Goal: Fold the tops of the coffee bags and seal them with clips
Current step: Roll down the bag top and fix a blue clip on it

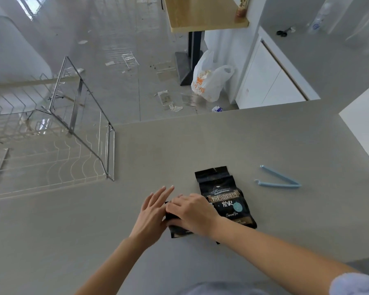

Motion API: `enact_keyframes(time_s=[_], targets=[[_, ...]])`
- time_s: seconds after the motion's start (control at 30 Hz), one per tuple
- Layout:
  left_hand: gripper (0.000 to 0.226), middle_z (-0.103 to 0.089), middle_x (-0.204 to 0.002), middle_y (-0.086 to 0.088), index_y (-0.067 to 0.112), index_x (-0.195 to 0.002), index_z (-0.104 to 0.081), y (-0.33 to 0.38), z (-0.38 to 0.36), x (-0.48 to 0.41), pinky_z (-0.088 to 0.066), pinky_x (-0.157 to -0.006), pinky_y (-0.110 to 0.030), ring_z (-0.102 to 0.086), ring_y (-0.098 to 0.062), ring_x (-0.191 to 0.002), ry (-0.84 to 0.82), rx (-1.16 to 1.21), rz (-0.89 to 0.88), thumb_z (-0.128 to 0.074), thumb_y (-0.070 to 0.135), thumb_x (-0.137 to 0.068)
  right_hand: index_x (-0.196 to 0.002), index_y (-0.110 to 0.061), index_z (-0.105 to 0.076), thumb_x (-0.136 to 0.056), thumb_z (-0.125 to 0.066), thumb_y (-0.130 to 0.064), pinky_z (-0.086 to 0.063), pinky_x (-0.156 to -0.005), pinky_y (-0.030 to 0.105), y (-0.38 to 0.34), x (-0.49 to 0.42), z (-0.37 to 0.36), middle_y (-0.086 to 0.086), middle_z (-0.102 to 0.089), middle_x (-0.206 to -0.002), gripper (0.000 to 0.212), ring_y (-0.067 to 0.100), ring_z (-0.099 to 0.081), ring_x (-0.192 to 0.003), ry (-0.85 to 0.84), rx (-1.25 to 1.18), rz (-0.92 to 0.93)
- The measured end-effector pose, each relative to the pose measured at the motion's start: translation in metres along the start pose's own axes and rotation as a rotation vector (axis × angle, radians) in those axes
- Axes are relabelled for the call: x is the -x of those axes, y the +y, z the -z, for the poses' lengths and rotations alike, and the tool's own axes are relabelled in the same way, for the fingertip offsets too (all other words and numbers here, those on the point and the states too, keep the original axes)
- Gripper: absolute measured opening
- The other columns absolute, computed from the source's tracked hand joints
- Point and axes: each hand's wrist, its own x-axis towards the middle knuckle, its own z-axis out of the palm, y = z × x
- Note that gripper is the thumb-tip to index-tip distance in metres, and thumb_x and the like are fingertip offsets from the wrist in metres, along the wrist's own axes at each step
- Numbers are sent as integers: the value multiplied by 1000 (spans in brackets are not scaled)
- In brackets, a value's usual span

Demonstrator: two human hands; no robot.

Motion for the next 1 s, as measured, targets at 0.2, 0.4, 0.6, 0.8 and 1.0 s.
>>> enact_keyframes(time_s=[0.2, 0.4, 0.6, 0.8, 1.0], targets=[[51, -36, -148, 11, 37, -139, -33, 0, 3, -2, -23, -114, -36, -26, -12, -140, -9, 152, 15, -51, 26, -92, -79, -17, -65, -84, -67, -32, -50, -45, 26, 2, -10, -4, -2, -70, -66, 16, 18, -64, -53, 6, -62, -26], [48, -42, -141, 18, 30, -134, -45, 2, -10, 14, -30, -109, -32, -33, -2, -134, -47, 253, 23, -53, 22, -87, -91, -9, -63, -95, -50, -31, -51, -63, 42, 1, 2, -5, 14, -71, -85, 26, 34, -66, -76, -142, -350, -90], [60, -43, -138, 27, 48, -133, -38, 9, -24, 35, -32, -105, -19, -39, 8, -127, -9, 377, 106, -63, 27, -83, -94, -11, -64, -98, -44, -32, -52, -68, 46, -10, 10, -8, 9, -72, -96, 30, 33, -66, -84, -226, -421, 39], [45, -41, -134, 26, 31, -126, -55, 14, -4, 17, -27, -113, -42, -27, -2, -136, -36, 308, 134, -61, 22, -82, -89, -19, -62, -96, -46, -38, -46, -65, 30, 8, -3, 13, -2, -69, -85, 26, 13, -61, -77, -243, -558, -48], [45, -43, -135, 17, 43, -122, -48, 58, 23, -3, -27, -102, -27, -34, -4, -126, -18, 69, 15, -51, 54, -78, -90, -18, -65, -99, -39, -28, -48, -67, 29, 71, 11, 12, -12, -61, -79, 29, 5, -57, -74, 99, -563, -636]])
